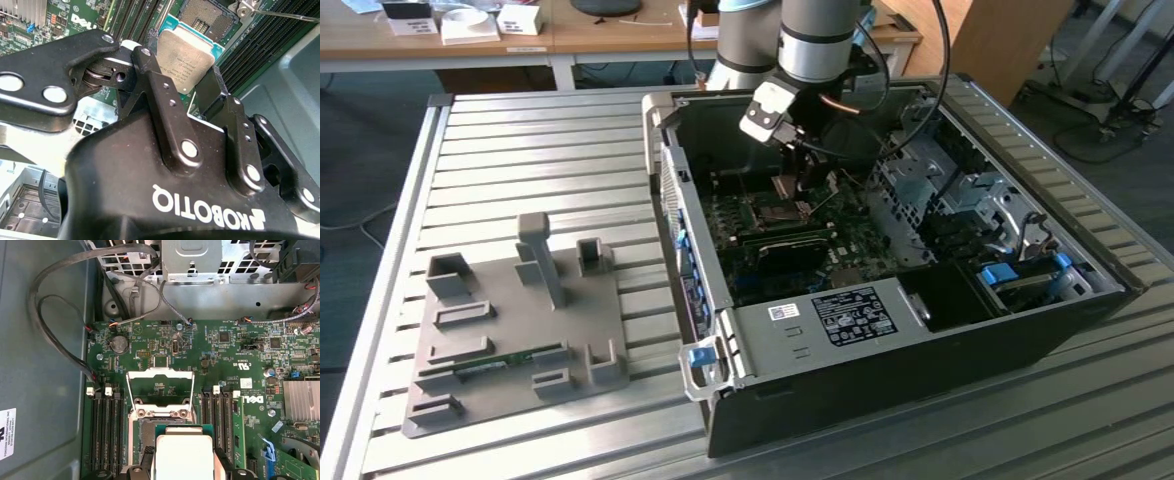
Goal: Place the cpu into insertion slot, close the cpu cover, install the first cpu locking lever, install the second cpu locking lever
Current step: 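Place the cpu into insertion slot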
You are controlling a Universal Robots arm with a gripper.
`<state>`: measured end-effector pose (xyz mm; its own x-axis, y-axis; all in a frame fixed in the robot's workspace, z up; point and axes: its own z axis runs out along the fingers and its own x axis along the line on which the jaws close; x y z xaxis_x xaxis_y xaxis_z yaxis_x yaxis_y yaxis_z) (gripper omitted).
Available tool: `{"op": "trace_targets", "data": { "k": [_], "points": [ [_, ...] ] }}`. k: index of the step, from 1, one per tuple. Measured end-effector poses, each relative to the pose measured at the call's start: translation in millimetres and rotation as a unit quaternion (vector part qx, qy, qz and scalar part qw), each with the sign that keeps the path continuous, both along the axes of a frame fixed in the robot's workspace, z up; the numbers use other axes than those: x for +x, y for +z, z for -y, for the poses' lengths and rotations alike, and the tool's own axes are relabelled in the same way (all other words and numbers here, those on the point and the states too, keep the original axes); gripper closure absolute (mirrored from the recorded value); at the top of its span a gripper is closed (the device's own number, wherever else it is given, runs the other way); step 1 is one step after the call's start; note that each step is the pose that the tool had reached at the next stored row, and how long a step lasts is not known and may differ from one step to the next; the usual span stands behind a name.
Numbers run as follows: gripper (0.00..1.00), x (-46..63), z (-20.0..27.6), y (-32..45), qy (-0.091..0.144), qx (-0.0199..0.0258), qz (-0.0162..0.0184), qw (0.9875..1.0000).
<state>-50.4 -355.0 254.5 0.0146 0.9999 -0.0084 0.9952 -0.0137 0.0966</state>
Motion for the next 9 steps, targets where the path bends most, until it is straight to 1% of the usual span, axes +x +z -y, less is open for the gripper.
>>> {"op": "trace_targets", "data": {
  "k": [9],
  "points": [
    [0.46, -0.6, -2.3, -1.8, 0.0, 0.0, 0.0, 1.0]
  ]
}}
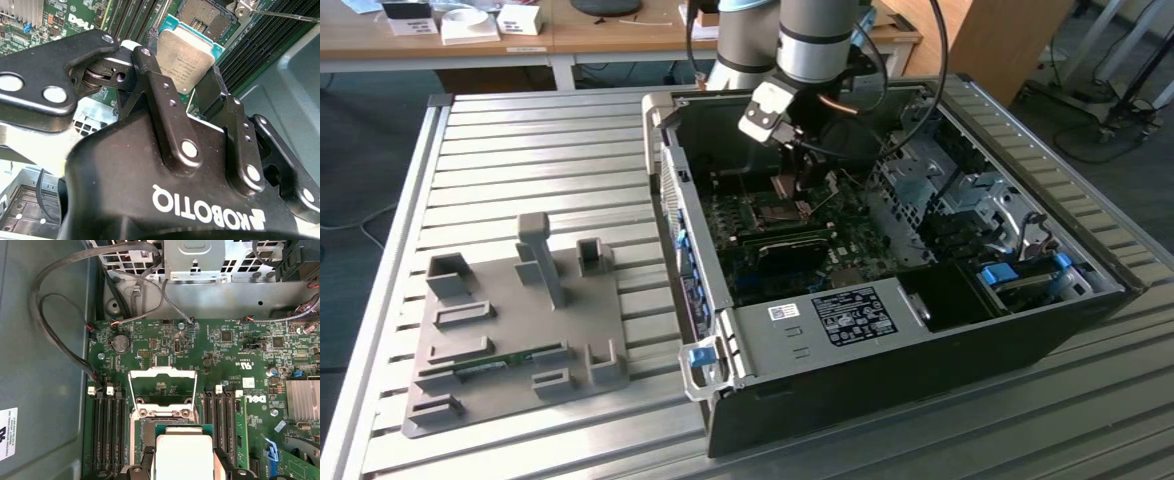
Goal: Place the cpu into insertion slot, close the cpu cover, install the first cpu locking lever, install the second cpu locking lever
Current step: 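Place the cpu into insertion slot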
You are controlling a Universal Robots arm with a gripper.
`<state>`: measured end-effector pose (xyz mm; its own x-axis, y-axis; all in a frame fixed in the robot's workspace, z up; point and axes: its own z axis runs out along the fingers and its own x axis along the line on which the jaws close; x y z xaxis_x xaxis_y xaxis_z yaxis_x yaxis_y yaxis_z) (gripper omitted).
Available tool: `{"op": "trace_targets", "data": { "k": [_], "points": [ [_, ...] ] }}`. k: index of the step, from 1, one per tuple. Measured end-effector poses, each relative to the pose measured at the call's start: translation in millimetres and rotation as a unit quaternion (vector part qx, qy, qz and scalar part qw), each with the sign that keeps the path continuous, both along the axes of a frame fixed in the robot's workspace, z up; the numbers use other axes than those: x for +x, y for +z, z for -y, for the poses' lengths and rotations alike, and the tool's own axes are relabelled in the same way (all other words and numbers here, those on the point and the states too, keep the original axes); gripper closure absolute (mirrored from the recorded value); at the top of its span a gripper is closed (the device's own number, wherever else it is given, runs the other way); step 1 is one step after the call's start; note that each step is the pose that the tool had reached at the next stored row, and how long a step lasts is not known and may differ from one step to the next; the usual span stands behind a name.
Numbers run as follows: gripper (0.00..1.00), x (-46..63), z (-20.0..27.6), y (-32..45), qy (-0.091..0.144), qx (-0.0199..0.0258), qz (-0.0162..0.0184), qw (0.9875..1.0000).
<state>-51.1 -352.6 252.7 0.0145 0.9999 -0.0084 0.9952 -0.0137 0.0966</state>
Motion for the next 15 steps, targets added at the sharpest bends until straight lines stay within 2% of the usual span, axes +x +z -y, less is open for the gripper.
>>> {"op": "trace_targets", "data": {
  "k": [15],
  "points": [
    [0.46, 0.0, 0.0, -2.0, 0.0, 0.0, 0.0, 1.0]
  ]
}}
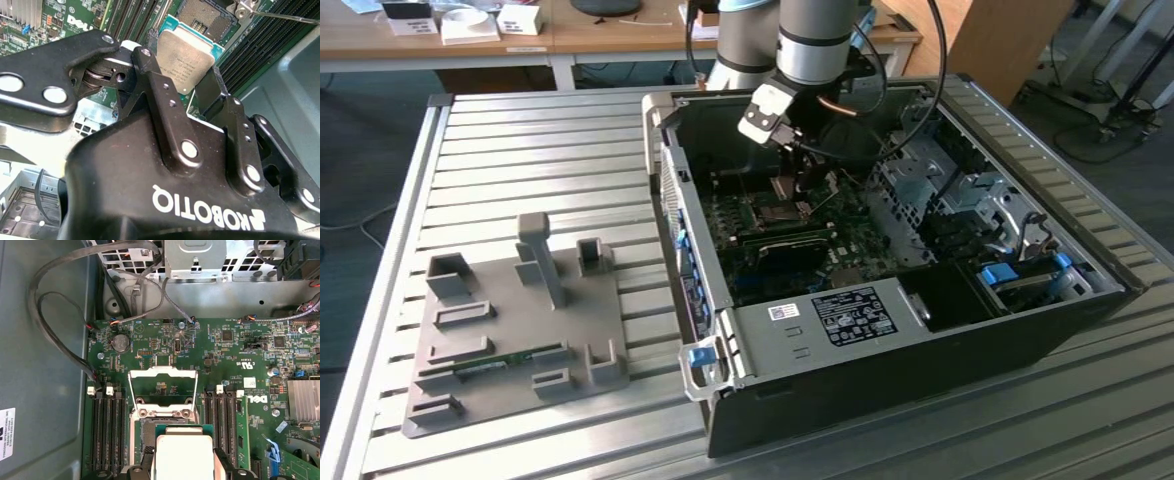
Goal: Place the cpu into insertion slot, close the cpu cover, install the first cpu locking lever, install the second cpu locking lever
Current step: 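Place the cpu into insertion slot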
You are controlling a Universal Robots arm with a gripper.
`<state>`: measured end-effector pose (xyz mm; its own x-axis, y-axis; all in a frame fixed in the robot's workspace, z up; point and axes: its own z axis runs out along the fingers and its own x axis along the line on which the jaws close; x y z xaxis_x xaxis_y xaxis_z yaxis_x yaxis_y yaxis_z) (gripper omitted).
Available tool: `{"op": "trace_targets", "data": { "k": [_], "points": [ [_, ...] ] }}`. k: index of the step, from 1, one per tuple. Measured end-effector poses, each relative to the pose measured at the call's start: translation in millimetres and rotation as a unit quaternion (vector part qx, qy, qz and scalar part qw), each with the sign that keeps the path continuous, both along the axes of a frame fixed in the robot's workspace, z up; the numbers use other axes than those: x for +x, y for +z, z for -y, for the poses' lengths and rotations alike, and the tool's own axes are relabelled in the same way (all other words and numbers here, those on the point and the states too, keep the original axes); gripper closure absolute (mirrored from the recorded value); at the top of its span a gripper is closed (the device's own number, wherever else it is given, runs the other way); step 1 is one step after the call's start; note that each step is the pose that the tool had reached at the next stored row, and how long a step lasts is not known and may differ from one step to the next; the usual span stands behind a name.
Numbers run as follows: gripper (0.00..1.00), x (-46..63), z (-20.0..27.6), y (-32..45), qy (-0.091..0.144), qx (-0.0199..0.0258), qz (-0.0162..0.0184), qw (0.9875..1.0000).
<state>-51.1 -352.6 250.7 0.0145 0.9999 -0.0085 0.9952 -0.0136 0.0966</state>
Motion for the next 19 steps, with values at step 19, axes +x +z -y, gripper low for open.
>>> {"op": "trace_targets", "data": {
  "k": [19],
  "points": [
    [0.46, 0.0, -1.2, -1.3, 0.0, 0.0008, 0.0, 1.0]
  ]
}}
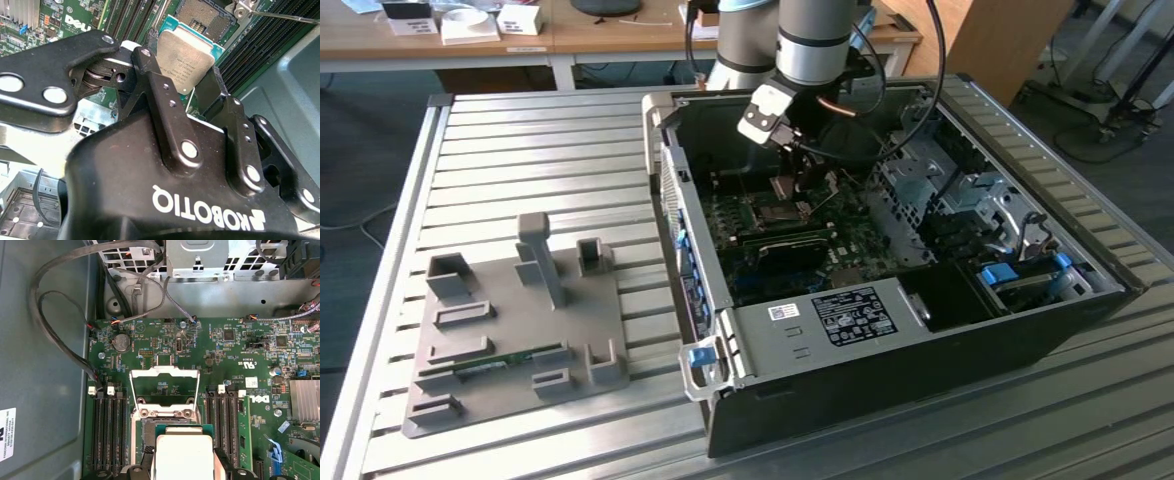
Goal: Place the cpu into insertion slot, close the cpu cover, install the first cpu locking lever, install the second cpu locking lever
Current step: 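Place the cpu into insertion slot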
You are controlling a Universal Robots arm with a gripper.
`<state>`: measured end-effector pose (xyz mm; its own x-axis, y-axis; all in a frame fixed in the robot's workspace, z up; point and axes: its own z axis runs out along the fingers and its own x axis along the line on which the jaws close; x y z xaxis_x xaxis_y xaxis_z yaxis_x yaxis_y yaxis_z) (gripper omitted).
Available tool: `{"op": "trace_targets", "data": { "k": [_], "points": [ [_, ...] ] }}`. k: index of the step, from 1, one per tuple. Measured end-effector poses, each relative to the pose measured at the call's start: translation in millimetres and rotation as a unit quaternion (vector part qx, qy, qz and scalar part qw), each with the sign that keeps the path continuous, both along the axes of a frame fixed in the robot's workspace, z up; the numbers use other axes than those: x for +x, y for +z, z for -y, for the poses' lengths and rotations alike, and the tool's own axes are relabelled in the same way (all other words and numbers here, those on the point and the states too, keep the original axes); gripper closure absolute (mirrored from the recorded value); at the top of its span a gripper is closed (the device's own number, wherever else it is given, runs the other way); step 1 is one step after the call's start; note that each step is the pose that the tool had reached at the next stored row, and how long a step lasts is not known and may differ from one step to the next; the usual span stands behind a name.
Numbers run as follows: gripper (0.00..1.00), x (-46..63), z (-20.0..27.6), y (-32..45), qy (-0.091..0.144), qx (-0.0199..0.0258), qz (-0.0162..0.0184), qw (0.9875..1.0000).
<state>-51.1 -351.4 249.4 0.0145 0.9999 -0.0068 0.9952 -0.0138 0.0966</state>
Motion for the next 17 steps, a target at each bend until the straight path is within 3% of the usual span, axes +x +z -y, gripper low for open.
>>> {"op": "trace_targets", "data": {
  "k": [8, 17],
  "points": [
    [0.46, -0.1, -1.5, -0.3, 0.0, 0.0008, 0.0, 1.0],
    [0.46, -1.4, -9.4, -1.6, 0.0, 0.0011, 0.0, 1.0]
  ]
}}
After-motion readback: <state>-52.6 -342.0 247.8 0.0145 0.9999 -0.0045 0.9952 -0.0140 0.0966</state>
